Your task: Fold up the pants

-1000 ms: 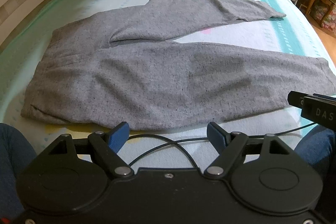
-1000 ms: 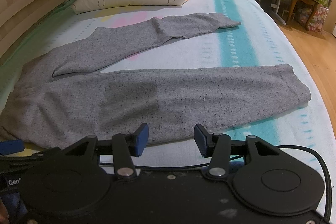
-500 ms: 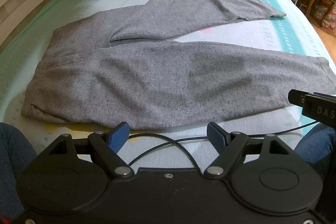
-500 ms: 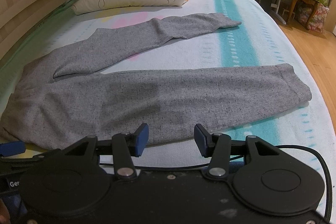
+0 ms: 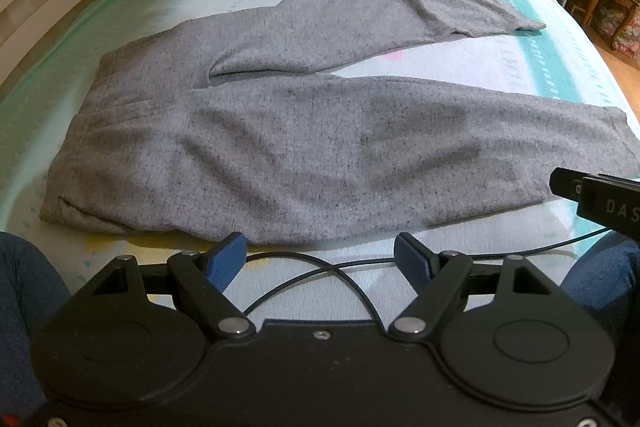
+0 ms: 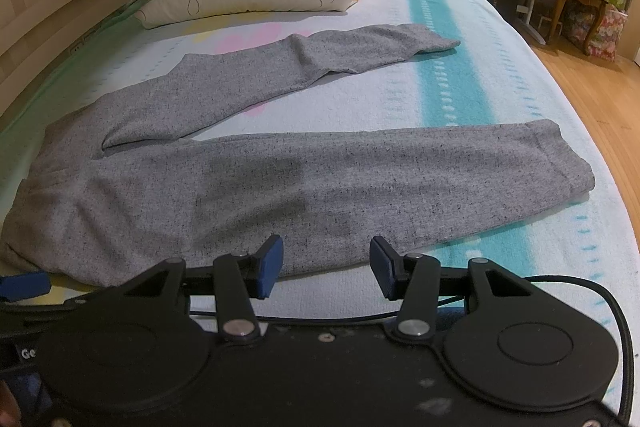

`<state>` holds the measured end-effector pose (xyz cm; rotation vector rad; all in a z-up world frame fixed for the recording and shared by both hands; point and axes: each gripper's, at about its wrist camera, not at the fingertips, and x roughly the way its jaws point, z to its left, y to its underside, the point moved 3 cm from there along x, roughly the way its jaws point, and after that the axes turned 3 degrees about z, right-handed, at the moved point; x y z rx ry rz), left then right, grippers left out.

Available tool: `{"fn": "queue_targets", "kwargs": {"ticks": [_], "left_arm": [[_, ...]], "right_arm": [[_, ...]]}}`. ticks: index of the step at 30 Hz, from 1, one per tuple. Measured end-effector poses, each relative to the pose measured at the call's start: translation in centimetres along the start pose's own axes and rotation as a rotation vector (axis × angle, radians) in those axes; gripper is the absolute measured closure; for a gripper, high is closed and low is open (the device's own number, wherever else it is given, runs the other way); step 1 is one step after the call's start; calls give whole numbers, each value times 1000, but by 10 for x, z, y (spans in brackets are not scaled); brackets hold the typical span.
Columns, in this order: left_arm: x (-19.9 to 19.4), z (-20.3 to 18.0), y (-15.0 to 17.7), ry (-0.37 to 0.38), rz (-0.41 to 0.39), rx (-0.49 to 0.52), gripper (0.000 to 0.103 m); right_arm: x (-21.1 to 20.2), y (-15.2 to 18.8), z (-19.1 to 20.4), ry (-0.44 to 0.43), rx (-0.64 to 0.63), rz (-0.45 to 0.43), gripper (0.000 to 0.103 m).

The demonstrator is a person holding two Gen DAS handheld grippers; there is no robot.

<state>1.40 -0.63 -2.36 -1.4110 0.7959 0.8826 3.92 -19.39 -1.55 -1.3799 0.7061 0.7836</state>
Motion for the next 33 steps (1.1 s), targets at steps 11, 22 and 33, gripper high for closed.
{"fn": "queue_targets", "kwargs": {"ticks": [11, 22, 33], "left_arm": [[0, 0, 1, -1, 0, 1, 22], [2, -1, 3, 1, 3, 1, 22], [3, -4, 5, 2, 9, 7, 22]], "right_arm": [[-1, 1, -1, -2, 1, -1, 52], [-1, 1, -3, -10, 5, 1, 52], [-1, 1, -3, -10, 7, 0, 52]]}}
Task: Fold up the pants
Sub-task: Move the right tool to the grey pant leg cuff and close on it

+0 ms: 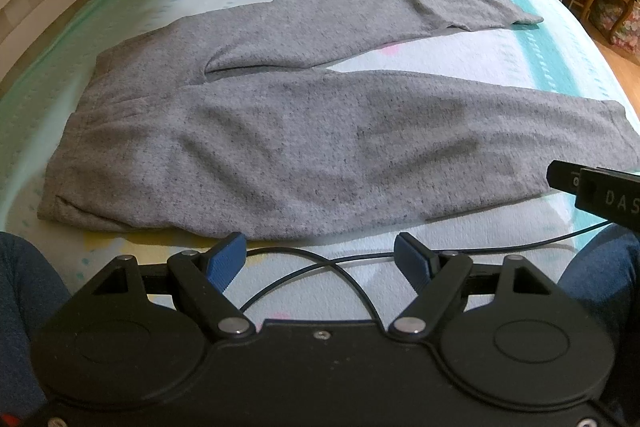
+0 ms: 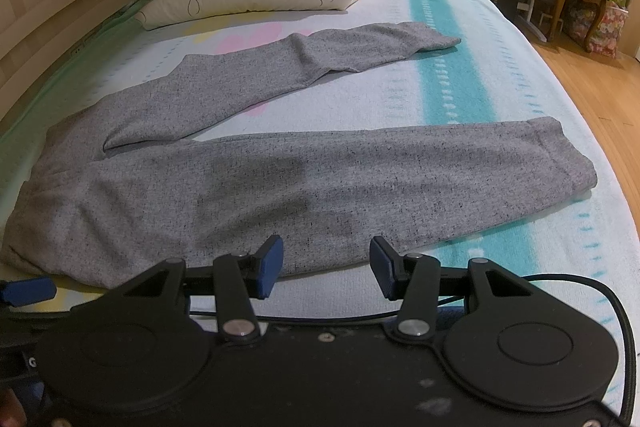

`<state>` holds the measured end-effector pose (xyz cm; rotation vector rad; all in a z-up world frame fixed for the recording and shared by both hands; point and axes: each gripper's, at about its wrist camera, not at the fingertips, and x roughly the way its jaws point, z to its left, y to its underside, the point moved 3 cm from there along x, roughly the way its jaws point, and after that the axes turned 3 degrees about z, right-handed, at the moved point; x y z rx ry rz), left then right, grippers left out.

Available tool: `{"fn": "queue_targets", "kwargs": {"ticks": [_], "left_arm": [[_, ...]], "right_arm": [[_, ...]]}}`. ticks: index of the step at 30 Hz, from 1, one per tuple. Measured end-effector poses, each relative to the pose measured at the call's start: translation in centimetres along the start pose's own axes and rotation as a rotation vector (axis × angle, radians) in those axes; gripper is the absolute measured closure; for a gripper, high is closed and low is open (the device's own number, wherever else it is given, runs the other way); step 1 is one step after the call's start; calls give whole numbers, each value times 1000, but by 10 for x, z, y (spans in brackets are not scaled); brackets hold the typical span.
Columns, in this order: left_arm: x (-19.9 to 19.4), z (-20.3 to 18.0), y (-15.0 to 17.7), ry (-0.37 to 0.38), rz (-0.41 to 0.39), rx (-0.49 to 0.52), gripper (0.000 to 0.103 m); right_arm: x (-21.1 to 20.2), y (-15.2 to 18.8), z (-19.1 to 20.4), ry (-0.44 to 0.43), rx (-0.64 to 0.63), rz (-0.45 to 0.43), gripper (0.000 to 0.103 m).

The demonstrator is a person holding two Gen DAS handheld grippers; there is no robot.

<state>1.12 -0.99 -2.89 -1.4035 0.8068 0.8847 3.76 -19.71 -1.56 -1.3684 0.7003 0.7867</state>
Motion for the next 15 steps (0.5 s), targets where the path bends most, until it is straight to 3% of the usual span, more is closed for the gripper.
{"fn": "queue_targets", "kwargs": {"ticks": [15], "left_arm": [[3, 1, -2, 3, 24, -1, 22]], "right_arm": [[1, 0, 1, 1, 3, 8, 52]]}}
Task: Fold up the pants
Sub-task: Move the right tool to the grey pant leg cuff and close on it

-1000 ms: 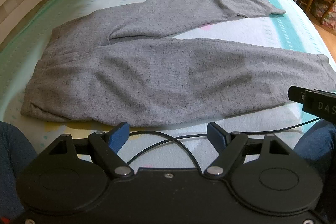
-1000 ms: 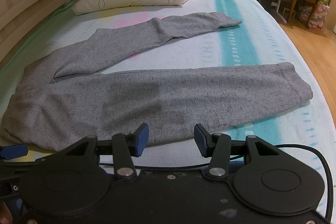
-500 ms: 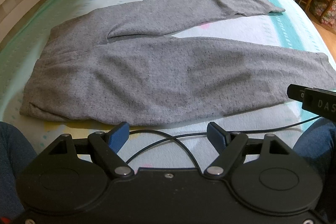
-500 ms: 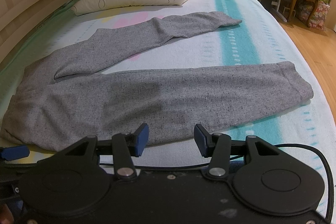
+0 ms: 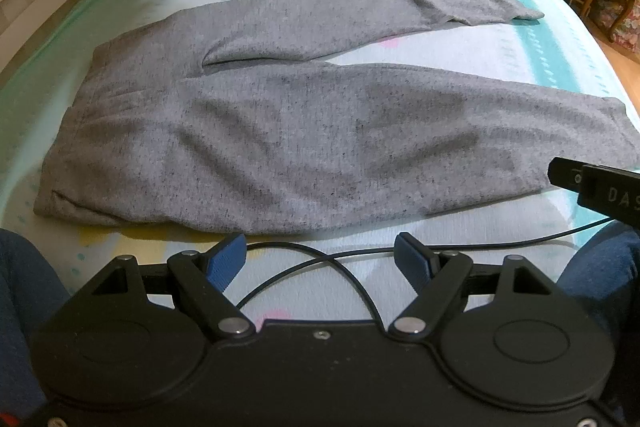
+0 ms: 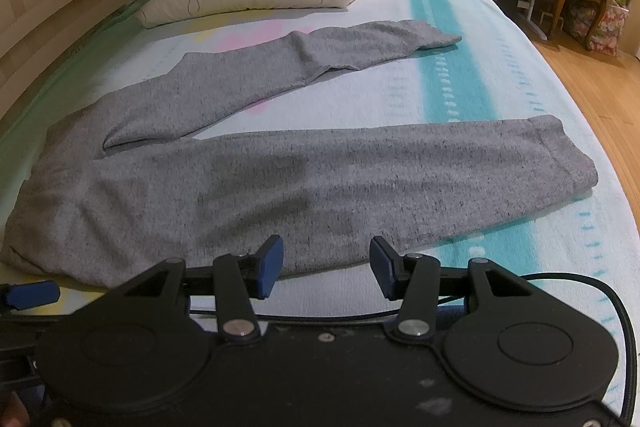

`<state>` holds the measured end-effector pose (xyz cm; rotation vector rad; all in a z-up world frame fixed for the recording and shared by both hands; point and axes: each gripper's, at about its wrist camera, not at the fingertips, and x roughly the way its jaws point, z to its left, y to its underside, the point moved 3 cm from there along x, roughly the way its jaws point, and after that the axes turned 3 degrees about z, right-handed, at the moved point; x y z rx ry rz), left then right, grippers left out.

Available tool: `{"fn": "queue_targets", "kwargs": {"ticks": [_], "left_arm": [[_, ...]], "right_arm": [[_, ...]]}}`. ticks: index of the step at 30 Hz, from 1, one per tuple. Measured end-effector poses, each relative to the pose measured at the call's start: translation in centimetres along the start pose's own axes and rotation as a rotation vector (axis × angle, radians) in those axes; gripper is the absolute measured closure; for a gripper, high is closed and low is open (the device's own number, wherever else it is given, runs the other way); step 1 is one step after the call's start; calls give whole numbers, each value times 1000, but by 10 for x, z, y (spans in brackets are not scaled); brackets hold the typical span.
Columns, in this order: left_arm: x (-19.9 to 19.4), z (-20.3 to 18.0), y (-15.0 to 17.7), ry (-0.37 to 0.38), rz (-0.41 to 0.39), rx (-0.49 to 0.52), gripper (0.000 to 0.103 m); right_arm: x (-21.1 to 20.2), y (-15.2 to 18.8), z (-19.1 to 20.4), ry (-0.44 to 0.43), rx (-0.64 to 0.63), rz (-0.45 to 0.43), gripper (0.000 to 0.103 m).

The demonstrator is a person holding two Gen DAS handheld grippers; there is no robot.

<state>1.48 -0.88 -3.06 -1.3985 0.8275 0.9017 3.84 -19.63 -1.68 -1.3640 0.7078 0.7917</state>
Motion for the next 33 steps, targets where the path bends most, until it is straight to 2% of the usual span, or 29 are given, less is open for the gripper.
{"fn": "queue_targets", "kwargs": {"ticks": [4, 8, 11, 14, 18, 21, 24, 27, 29, 31, 33], "left_arm": [[3, 0, -2, -13, 15, 17, 22], [1, 8, -6, -14, -18, 13, 22], [3, 17, -14, 3, -13, -7, 22], [7, 30, -25, 6, -14, -23, 22], [11, 49, -45, -26, -38, -19, 22], [13, 63, -61, -52, -61, -31, 22], [17, 77, -77, -41, -75, -55, 22], [20, 88, -88, -50, -96, -85, 23], [24, 91, -95, -62, -107, -98, 27], [30, 91, -104, -67, -109, -100, 28], [35, 90, -112, -50, -104, -96, 28]], "right_arm": [[2, 0, -1, 21, 14, 22, 52], [3, -2, -1, 66, 18, 46, 52], [3, -2, 2, 94, -10, 65, 52], [-1, -4, 4, 83, -28, 31, 52], [-4, -13, 6, 43, -29, -12, 52], [4, -23, 7, 33, -29, 3, 52], [17, -33, 11, 14, -46, 46, 52], [29, -44, 17, 19, -100, 61, 52], [39, -51, 20, 45, -153, 69, 53], [46, -59, 21, 67, -207, 59, 59], [53, -68, 20, 95, -247, 43, 59]]}}
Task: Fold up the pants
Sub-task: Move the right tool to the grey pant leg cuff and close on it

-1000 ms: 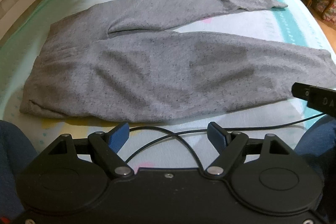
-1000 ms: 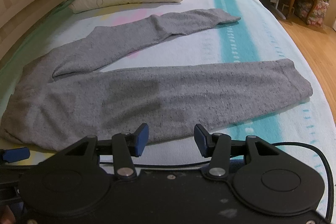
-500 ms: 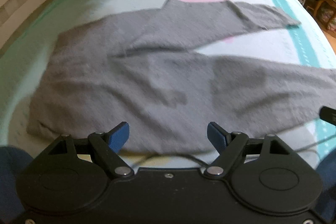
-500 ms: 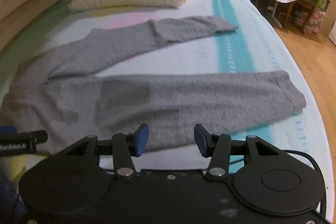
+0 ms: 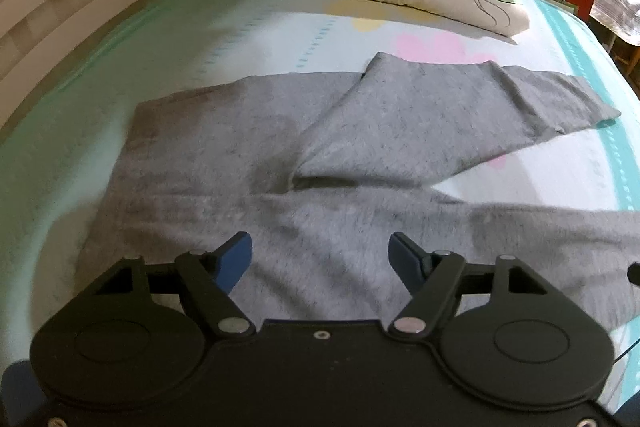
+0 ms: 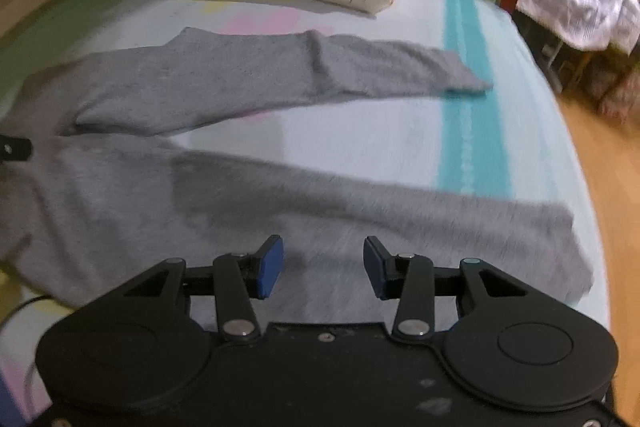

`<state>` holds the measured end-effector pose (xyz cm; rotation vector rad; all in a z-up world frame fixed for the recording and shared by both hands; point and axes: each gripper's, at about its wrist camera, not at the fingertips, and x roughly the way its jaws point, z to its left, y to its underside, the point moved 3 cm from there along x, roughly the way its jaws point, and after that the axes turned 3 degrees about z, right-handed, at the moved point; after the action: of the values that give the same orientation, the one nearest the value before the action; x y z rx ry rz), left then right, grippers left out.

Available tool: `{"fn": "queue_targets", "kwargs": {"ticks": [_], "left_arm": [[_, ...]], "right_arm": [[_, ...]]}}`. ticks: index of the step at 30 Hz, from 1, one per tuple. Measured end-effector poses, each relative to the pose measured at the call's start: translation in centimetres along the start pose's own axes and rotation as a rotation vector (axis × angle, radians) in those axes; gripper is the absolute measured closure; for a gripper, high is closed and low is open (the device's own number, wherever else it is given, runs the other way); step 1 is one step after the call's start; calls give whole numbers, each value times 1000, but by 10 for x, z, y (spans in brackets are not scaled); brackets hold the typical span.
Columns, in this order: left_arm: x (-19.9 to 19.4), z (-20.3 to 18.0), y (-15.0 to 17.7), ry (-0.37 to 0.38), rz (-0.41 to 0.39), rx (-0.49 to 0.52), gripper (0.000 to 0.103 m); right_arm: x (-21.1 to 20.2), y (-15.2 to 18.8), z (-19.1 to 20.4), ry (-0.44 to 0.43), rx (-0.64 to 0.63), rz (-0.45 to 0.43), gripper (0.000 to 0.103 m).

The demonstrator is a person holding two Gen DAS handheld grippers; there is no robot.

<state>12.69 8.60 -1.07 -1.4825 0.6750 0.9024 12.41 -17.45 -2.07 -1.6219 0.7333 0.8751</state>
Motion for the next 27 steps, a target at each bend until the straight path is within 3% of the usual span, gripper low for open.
{"fn": "queue_targets", "kwargs": {"ticks": [5, 17, 27], "left_arm": [[17, -9, -26, -3, -16, 32, 28], [77, -4, -104, -99, -60, 31, 28], [125, -1, -113, -142, -5, 46, 28]], "right_arm": [[19, -37, -24, 30, -9, -21, 60], [109, -135, -138, 38, 328, -43, 57], [193, -183, -208, 149, 428, -8, 55]]}}
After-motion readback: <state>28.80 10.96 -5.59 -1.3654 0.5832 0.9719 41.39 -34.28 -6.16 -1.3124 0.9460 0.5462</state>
